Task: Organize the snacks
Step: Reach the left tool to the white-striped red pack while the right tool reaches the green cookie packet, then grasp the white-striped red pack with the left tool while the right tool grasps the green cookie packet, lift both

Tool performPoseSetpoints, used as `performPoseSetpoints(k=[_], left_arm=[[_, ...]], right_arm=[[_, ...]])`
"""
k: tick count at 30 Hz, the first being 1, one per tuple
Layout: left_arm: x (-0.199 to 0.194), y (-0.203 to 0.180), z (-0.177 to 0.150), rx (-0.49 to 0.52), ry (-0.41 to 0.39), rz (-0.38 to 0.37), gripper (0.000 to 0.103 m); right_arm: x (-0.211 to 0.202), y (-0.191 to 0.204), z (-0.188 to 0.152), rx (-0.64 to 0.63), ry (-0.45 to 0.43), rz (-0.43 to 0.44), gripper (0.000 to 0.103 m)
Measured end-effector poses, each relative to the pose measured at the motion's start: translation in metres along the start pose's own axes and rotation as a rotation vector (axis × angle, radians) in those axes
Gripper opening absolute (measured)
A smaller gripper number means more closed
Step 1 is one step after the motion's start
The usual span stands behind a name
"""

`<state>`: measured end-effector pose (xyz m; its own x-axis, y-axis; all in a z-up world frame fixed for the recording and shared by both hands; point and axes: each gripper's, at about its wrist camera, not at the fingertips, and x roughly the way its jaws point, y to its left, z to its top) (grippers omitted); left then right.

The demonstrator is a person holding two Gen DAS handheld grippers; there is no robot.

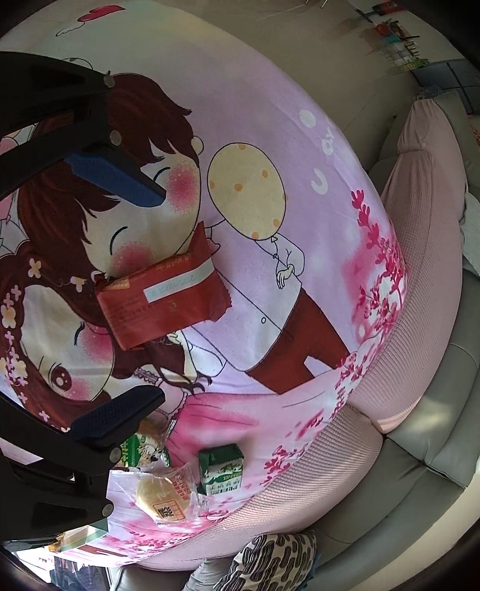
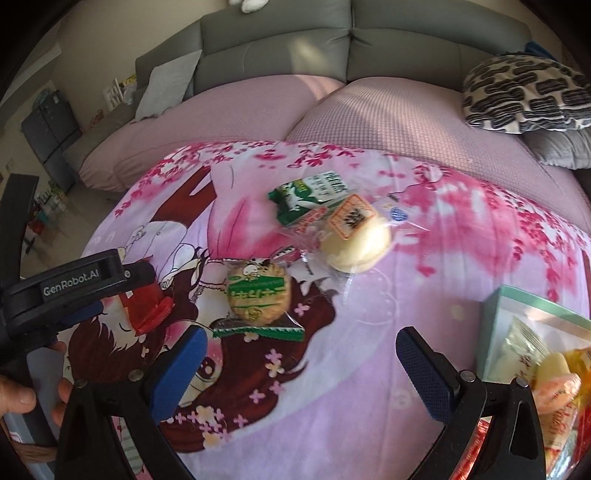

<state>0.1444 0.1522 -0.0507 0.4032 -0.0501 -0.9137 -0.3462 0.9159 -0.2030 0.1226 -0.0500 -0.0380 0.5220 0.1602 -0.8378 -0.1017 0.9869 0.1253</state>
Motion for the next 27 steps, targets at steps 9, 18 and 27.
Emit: performPoseSetpoints(k=[9, 18, 27], left_arm=[[0.017, -0.001, 0.001, 0.003, 0.034, 0.001, 0.082], [0.021, -0.007, 0.001, 0.023, 0.023, 0.038, 0.056], [0.019, -0.013, -0.001, 0.034, 0.026, 0.01, 0.042]], right_arm=[[0.034, 0.018, 0.01, -0.048, 0.041, -0.014, 0.085], [0.046, 0.027, 0.012, -0.07, 0.068, -0.008, 0.056], [0.043, 0.028, 0.012, -0.075, 0.077, -0.013, 0.051]])
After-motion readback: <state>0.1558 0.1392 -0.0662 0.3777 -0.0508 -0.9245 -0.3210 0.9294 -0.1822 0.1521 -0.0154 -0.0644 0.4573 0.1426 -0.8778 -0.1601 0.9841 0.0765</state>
